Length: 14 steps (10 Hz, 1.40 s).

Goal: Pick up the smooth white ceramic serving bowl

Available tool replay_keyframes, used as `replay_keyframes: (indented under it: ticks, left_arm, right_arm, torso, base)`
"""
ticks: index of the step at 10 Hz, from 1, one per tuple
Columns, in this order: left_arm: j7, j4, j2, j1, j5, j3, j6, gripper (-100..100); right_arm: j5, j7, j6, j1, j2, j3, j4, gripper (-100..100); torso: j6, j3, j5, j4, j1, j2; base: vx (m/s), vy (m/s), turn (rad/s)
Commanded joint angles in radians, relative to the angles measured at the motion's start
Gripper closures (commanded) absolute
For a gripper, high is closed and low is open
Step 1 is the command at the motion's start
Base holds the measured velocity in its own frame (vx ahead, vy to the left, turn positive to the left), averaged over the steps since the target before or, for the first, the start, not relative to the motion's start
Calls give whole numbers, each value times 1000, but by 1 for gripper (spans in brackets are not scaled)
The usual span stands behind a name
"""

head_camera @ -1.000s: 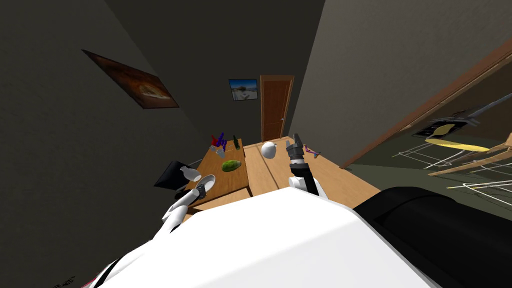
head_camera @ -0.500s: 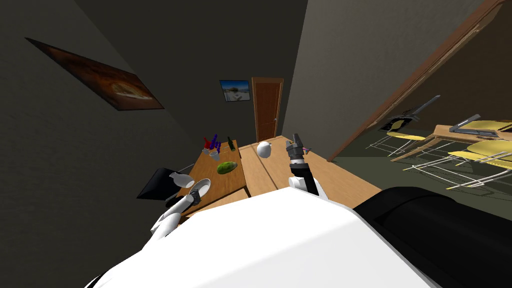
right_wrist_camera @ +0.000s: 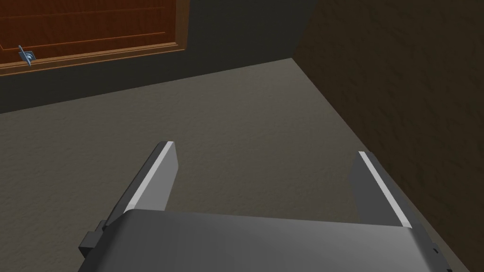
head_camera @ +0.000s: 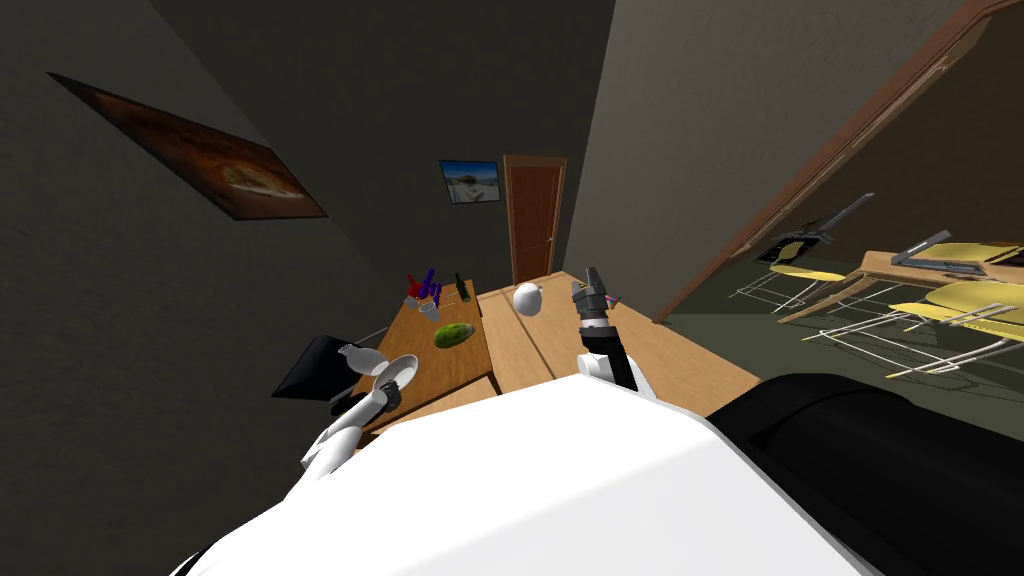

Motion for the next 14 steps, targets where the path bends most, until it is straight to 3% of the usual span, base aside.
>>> replay_keyframes:
  ticks: [1,2,3,13,14]
  left_arm:
    - [0,0,0,0,0,0,0,100]
    - [0,0,0,0,0,0,0,0]
    - [19,-29,4,17,-14,6,8,100]
    - [-151,-3,-109,-196,-71,-86,90,100]
    - [-131,-18,-104,-175,-73,-80,91,100]
  right_arm:
    - [0,0,0,0,0,0,0,0]
    - [0,0,0,0,0,0,0,0]
    - [0,0,0,0,0,0,0,0]
    - [0,0,0,0,0,0,0,0]
    - [0,0,0,0,0,0,0,0]
  torso:
    - [0,0,0,0,0,0]
    - [0,0,0,0,0,0]
    - [0,0,0,0,0,0]
    - [-1,1,-2,3,-2,0]
    - [-1,2,-2,3,-2,0]
  base:
    - [0,0,0]
    - [0,0,0]
    - [-3,-3,-73]
    - [46,-19,344]
    - [20,-16,71]
